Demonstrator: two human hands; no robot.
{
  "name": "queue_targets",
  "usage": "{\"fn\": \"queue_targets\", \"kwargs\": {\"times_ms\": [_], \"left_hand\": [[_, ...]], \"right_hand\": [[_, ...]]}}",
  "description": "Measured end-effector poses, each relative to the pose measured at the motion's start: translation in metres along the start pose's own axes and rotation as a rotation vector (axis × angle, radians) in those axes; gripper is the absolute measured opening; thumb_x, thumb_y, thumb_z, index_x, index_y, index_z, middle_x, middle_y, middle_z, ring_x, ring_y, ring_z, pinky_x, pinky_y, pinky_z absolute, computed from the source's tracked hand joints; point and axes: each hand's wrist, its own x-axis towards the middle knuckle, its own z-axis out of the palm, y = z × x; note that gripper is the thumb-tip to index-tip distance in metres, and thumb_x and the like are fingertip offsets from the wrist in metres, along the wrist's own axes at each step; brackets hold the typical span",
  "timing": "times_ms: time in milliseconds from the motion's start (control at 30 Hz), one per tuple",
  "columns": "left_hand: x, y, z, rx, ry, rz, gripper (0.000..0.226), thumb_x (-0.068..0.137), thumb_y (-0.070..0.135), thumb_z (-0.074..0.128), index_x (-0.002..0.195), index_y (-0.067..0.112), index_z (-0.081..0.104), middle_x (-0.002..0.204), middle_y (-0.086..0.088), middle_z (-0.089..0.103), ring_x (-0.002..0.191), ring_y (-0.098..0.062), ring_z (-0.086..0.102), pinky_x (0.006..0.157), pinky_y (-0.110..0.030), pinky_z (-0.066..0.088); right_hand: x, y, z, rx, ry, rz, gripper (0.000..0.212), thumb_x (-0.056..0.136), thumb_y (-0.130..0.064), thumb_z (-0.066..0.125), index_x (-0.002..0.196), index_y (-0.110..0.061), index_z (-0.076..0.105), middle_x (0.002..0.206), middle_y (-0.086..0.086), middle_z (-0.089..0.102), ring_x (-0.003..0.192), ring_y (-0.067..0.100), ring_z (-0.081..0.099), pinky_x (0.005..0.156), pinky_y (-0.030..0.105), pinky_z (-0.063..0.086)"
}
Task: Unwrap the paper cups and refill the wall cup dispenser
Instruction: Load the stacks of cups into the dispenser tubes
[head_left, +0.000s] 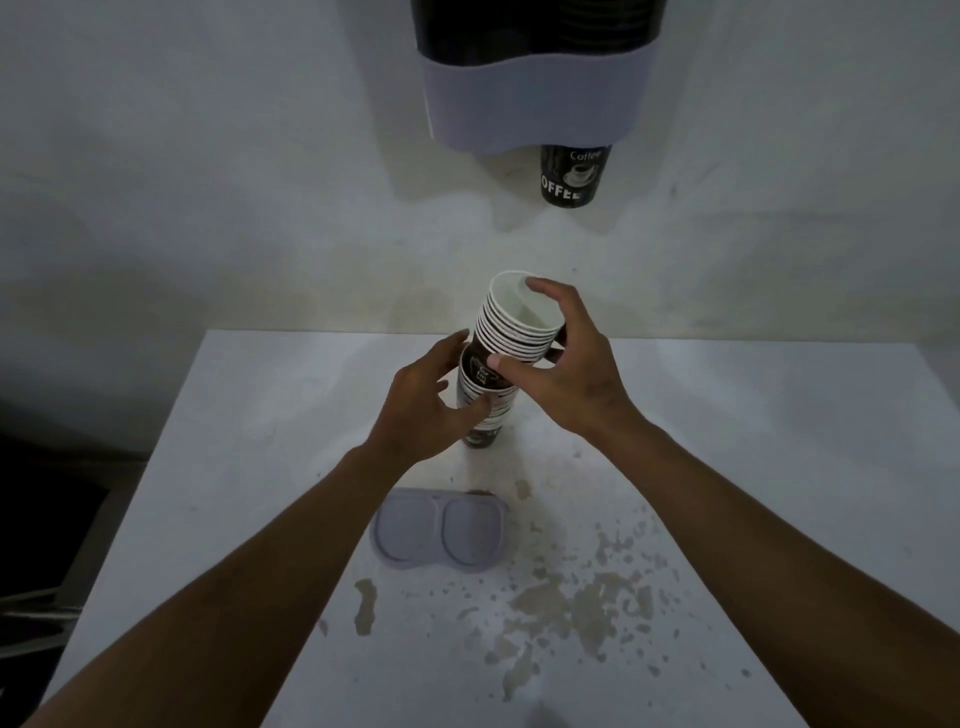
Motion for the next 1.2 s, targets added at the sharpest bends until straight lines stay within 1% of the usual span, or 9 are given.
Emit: {"fn": "queue_targets", "kwargs": {"times_ms": [67, 233, 333, 433, 600, 800, 933, 1033, 1200], "left_hand": [[0.002, 0.007, -0.003, 0.005, 0.004, 0.018, 0.078, 0.078, 0.028, 0.081, 0.145, 0.014, 0.044, 0.136, 0.006, 0.058, 0.119, -0.004, 0.055, 0.091, -0.010, 0.049], [0.005, 0.017, -0.011, 0.053, 0.021, 0.055, 0.075, 0.075, 0.049, 0.076, 0.139, 0.017, 0.053, 0.133, 0.001, 0.064, 0.120, -0.015, 0.060, 0.091, -0.038, 0.058], [0.009, 0.035, -0.024, 0.082, 0.045, 0.064, 0.092, 0.071, 0.061, 0.075, 0.146, 0.020, 0.043, 0.143, 0.003, 0.055, 0.127, -0.012, 0.054, 0.096, -0.034, 0.054], [0.016, 0.065, -0.041, 0.136, 0.127, 0.172, 0.092, 0.073, 0.057, 0.077, 0.148, 0.020, 0.041, 0.144, 0.001, 0.055, 0.126, -0.011, 0.054, 0.097, -0.029, 0.052], [0.035, 0.123, -0.077, 0.226, 0.280, 0.348, 0.071, 0.079, 0.045, 0.070, 0.140, 0.013, 0.051, 0.136, -0.002, 0.060, 0.121, -0.017, 0.058, 0.095, -0.040, 0.054], [0.071, 0.193, -0.115, 0.335, 0.487, 0.525, 0.053, 0.086, 0.033, 0.065, 0.133, 0.009, 0.059, 0.130, -0.007, 0.063, 0.119, -0.022, 0.059, 0.100, -0.033, 0.050], [0.098, 0.235, -0.139, 0.392, 0.591, 0.572, 0.046, 0.087, 0.021, 0.067, 0.131, 0.008, 0.060, 0.129, -0.008, 0.063, 0.121, -0.022, 0.055, 0.100, -0.028, 0.046], [0.117, 0.259, -0.155, 0.454, 0.599, 0.576, 0.044, 0.090, 0.021, 0.065, 0.132, 0.008, 0.059, 0.131, -0.009, 0.062, 0.123, -0.024, 0.054, 0.103, -0.032, 0.045], [0.148, 0.286, -0.177, 0.499, 0.475, 0.519, 0.043, 0.089, 0.026, 0.066, 0.131, 0.014, 0.063, 0.130, -0.006, 0.065, 0.115, -0.025, 0.061, 0.099, -0.040, 0.050]], "right_hand": [[-0.001, -0.005, -0.001, 0.000, 0.010, -0.012, 0.080, 0.074, -0.025, 0.086, 0.139, -0.033, 0.040, 0.136, -0.017, 0.049, 0.121, 0.010, 0.052, 0.094, 0.025, 0.055], [-0.006, -0.020, -0.004, 0.028, 0.095, -0.067, 0.091, 0.074, -0.025, 0.087, 0.146, -0.030, 0.032, 0.138, -0.018, 0.044, 0.127, 0.010, 0.049, 0.098, 0.026, 0.053], [-0.009, -0.037, -0.014, 0.029, 0.148, -0.105, 0.093, 0.074, -0.026, 0.087, 0.148, -0.026, 0.031, 0.137, -0.017, 0.043, 0.126, 0.004, 0.046, 0.097, 0.021, 0.052], [-0.010, -0.059, -0.027, 0.054, 0.206, -0.151, 0.089, 0.073, -0.027, 0.087, 0.145, -0.024, 0.035, 0.141, -0.009, 0.046, 0.127, 0.010, 0.049, 0.093, 0.018, 0.053], [0.000, -0.112, -0.060, 0.070, 0.350, -0.265, 0.091, 0.073, -0.028, 0.087, 0.146, -0.021, 0.035, 0.142, -0.005, 0.046, 0.128, 0.012, 0.049, 0.092, 0.018, 0.054], [0.018, -0.173, -0.093, 0.054, 0.443, -0.398, 0.092, 0.071, -0.030, 0.089, 0.146, -0.020, 0.035, 0.142, 0.002, 0.050, 0.124, 0.018, 0.055, 0.091, 0.025, 0.056], [0.034, -0.212, -0.111, 0.055, 0.485, -0.455, 0.092, 0.072, -0.036, 0.087, 0.146, -0.024, 0.034, 0.138, -0.001, 0.053, 0.118, 0.015, 0.059, 0.086, 0.021, 0.057], [0.048, -0.238, -0.123, 0.060, 0.516, -0.466, 0.093, 0.073, -0.044, 0.084, 0.148, -0.027, 0.031, 0.140, -0.002, 0.051, 0.119, 0.016, 0.059, 0.087, 0.030, 0.059], [0.072, -0.273, -0.140, 0.063, 0.590, -0.507, 0.094, 0.075, -0.049, 0.081, 0.149, -0.029, 0.027, 0.142, -0.002, 0.049, 0.121, 0.018, 0.058, 0.089, 0.038, 0.059]]}}
